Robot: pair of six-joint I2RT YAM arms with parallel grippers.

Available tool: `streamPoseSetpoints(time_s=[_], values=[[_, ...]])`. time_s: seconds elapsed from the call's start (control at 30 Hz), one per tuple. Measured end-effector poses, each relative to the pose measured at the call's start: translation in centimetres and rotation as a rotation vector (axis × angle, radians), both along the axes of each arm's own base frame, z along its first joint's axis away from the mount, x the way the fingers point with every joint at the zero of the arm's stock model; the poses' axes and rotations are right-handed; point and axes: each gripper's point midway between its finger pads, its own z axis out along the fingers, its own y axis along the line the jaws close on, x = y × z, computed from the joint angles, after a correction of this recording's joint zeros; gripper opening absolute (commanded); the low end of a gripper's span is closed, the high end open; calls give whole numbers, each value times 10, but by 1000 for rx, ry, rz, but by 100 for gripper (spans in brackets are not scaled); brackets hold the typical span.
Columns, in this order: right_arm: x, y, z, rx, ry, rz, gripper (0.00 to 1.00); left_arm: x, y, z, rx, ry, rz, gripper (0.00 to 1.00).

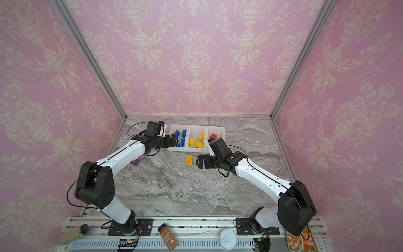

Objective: Sort the legos into containers by color
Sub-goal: Pick up the lego from the center of the table.

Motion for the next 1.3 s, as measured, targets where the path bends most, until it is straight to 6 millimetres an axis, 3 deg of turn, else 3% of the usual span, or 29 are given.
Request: streamPoseSetpoints(time_s=[0.3,0.47,0.7,0.93,1.3], values=[[15,36,-6,-108,3,65,100,-38,7,22,-56,-27,-10,97],[35,62,-11,-159,-2,94,100,-57,24,14,-80,21,10,97],[52,77,-36,-265,28,111,100,-78,40,2,-124,72,35,97],[69,90,-57,-370,37,124,93,-83,40,6,-166,69,25,97],[83,89,-93,-489,72,113,81,-85,39,4,-180,79,20,97]])
